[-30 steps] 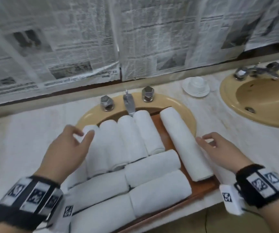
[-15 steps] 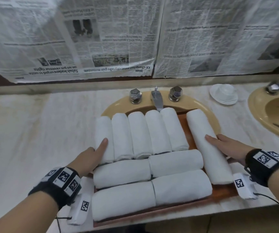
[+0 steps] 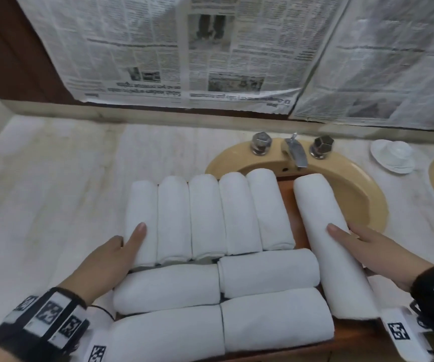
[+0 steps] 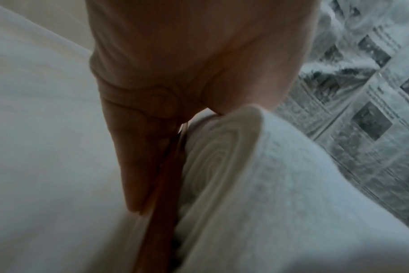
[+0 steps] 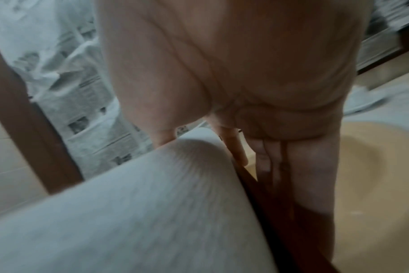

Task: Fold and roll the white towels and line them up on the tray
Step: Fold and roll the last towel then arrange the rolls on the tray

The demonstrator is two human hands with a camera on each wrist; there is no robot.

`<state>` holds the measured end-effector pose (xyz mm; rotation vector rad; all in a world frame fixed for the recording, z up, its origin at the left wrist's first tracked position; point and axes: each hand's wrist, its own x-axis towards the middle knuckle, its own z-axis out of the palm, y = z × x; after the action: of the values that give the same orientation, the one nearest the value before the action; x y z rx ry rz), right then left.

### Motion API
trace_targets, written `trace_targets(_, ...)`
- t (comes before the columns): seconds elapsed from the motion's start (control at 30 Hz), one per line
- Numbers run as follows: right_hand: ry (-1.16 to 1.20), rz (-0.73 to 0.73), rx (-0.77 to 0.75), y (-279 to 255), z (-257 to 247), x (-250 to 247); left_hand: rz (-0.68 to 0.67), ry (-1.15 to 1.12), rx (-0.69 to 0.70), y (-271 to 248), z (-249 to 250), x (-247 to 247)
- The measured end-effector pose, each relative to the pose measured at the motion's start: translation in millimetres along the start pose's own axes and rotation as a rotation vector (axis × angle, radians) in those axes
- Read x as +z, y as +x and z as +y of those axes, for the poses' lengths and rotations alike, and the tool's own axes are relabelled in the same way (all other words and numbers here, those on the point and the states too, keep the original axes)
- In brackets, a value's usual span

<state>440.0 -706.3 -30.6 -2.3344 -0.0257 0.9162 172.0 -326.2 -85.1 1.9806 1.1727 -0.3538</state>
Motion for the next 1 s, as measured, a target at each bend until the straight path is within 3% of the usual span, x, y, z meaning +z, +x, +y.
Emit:
trace_targets(0.23, -0.175, -0.082, -0.114, 5, -130, 116, 0.16, -0.151, -0.13, -9, -123, -94)
trace_targets(0.47, -0.332, -0.199, -0.268, 47, -267, 226, 0.275, -0.351, -0.298, -4, -208, -140)
trace_targets(0.73, -0.509, -0.343, -0.34, 124, -380, 316, 0.336, -0.532, -0.474, 22, -227, -148)
trace_targets(1.0, -0.759, -0.362, -0.392, 179, -454, 374, 0.38, -0.448, -0.598, 60, -226, -148)
